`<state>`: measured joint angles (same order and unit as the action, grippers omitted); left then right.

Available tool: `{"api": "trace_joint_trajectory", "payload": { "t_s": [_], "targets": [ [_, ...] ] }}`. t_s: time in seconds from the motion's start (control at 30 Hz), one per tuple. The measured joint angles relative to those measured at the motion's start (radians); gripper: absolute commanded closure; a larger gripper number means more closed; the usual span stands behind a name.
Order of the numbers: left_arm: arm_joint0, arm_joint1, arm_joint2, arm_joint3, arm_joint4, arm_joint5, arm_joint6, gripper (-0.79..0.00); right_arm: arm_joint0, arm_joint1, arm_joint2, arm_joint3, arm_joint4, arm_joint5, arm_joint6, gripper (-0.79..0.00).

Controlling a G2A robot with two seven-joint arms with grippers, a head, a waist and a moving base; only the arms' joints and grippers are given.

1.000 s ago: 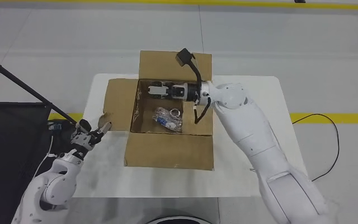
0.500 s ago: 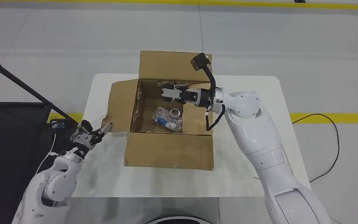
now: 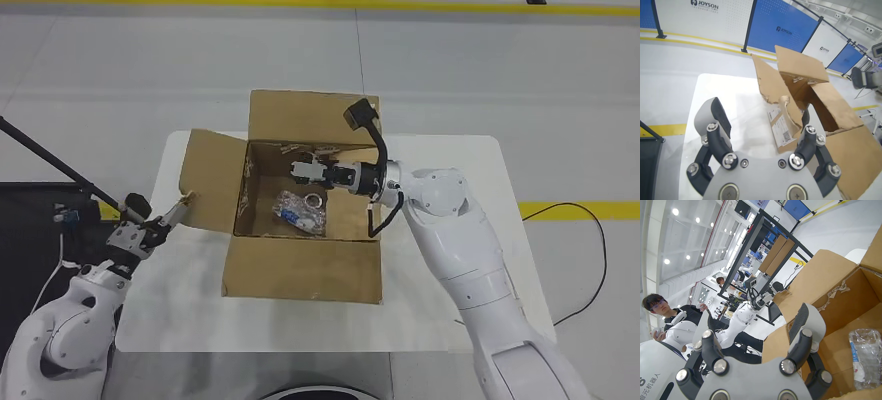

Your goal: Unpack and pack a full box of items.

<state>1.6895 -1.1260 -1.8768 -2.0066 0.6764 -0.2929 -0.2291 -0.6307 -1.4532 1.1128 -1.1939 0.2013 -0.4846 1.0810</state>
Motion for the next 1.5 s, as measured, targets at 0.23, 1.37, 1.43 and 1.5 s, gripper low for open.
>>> {"api": "trace_joint_trajectory", "payload": {
  "t_s": [0.23,1.37,1.43,1.5],
  "targets": [
    [0.030,0.001,-0.033,-0.181,-0.061,-0.028,-0.044,-0.785,-0.130,0.048,0.122,-0.169,-0.005,-0.133,0.092,-0.785],
    [-0.501,-0.006,0.535,-0.058,-0.037,0.205,-0.478,-0.785,-0.506,0.201,0.384,-0.483,-0.030,-0.212,0.042,-0.785],
    [-0.537,-0.011,0.567,-0.018,-0.076,0.227,-0.516,-0.785,-0.506,0.201,0.384,-0.483,-0.030,-0.212,0.042,-0.785],
    [-0.595,-0.018,0.606,0.044,-0.135,0.254,-0.563,-0.785,-0.506,0.201,0.384,-0.483,-0.030,-0.212,0.042,-0.785]
  ]
}}
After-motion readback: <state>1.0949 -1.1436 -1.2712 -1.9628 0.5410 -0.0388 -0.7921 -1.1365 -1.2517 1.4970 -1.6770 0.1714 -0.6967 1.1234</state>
